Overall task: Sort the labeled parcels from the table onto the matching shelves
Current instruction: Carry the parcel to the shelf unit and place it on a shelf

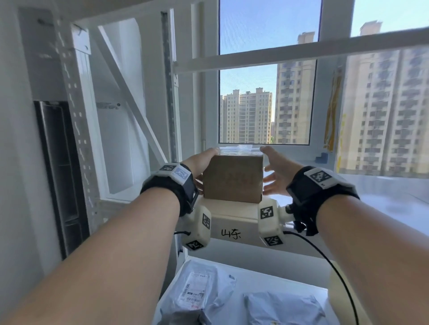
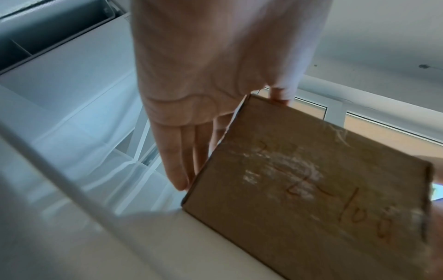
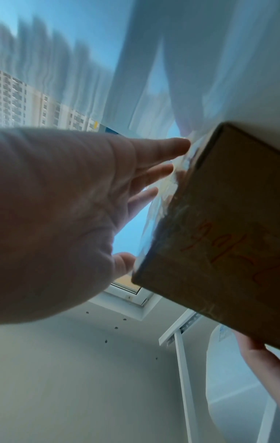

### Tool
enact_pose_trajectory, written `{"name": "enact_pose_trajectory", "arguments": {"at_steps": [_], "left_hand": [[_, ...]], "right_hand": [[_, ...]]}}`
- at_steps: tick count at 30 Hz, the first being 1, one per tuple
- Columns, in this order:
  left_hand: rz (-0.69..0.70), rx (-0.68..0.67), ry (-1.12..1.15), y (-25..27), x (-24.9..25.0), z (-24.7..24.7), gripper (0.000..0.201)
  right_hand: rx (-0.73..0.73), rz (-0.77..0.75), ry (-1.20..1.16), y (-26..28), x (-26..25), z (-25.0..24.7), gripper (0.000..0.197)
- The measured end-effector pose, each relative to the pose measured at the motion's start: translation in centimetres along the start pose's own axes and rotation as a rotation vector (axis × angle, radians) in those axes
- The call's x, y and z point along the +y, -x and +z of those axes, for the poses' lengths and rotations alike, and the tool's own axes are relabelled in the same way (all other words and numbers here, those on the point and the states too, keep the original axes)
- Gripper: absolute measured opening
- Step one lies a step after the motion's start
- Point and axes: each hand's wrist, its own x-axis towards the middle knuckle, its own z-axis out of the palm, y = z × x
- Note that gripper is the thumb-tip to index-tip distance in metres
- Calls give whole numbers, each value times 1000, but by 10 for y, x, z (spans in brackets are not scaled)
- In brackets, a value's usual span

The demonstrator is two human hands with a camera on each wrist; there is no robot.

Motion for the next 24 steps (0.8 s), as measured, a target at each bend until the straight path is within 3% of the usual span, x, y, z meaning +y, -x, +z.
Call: {"name": "enact_pose_trajectory", "arguments": {"at_steps": [4, 8, 11, 16, 24], "left_hand": [[152, 185, -127, 11, 5, 2, 65], [430, 401, -428, 38, 16, 14, 55], [629, 472, -566, 61, 24, 36, 48], [811, 331, -672, 101, 28, 93, 47], [861, 2, -860, 163, 17, 211, 54]], "right_hand": [[159, -61, 142, 30, -1, -4, 64], [321, -134, 553, 65, 5, -16, 58], [391, -164, 829, 93, 16, -31, 54], [551, -157, 1083, 153, 43, -67, 52], [663, 36, 1226, 239, 94, -136, 49]]}}
